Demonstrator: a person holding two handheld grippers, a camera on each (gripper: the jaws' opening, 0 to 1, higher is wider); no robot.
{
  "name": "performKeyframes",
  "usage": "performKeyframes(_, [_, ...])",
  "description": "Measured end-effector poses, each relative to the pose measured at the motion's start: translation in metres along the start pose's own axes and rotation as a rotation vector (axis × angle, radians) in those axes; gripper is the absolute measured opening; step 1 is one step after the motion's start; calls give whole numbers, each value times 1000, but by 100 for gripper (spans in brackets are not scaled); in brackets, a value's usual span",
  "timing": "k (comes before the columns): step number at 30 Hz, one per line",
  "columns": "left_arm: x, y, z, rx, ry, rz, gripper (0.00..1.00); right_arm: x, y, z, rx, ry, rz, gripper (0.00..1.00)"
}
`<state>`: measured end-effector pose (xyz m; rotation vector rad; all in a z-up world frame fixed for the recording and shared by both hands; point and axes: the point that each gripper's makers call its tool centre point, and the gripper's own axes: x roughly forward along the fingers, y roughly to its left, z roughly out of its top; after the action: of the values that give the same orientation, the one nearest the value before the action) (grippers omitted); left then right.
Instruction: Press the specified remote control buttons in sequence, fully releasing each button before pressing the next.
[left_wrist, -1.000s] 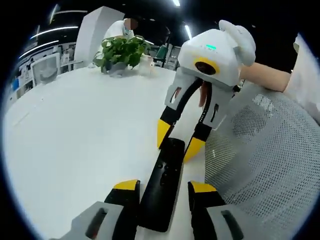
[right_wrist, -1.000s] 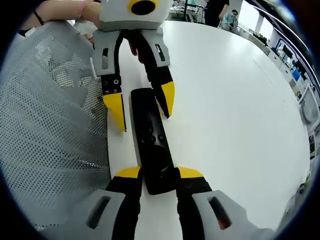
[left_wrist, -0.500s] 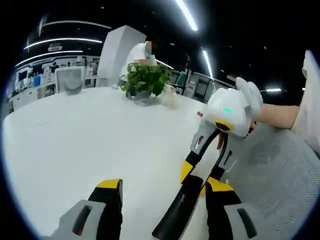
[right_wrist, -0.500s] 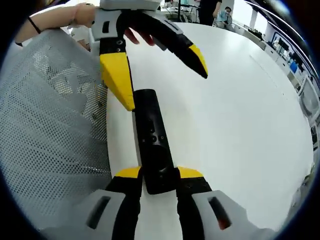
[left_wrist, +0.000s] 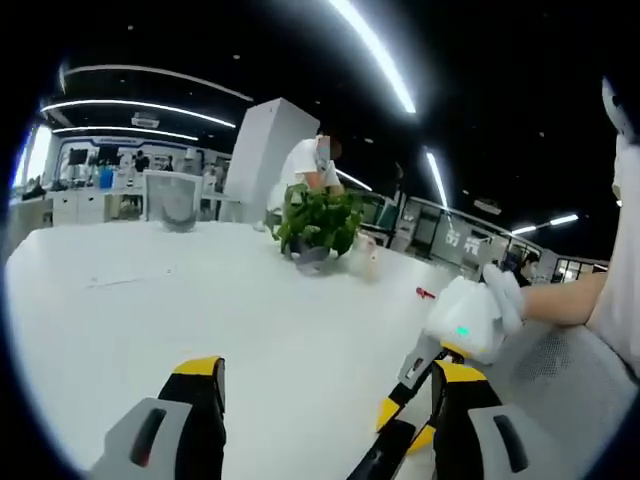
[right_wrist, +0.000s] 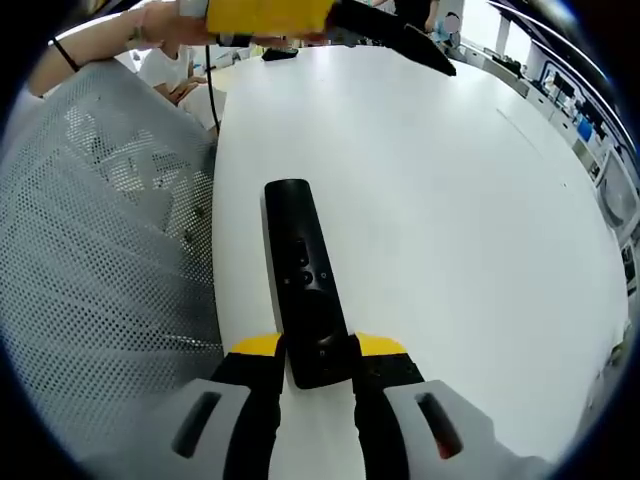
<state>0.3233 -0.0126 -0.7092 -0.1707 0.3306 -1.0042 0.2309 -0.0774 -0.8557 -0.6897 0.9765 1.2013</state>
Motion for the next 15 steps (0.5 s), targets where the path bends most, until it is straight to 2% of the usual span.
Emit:
performKeyframes(3, [-5,6,16,-5,-57,29,94,0,0,0,1,-1,1,26])
performKeyframes(5, [-9,10,20,-1,-69,44,94,0,0,0,1,-1,1,26])
performKeyframes(8, [-10,12,18,39,-50,70,100,0,0,1,0,0,2,26])
performKeyframes(13, [-14,4,20,50,-39,52,100,0,0,1,0,2,1,26])
performKeyframes(15, [-16,3,22,79,-26,60,100,0,0,1,0,2,1,26])
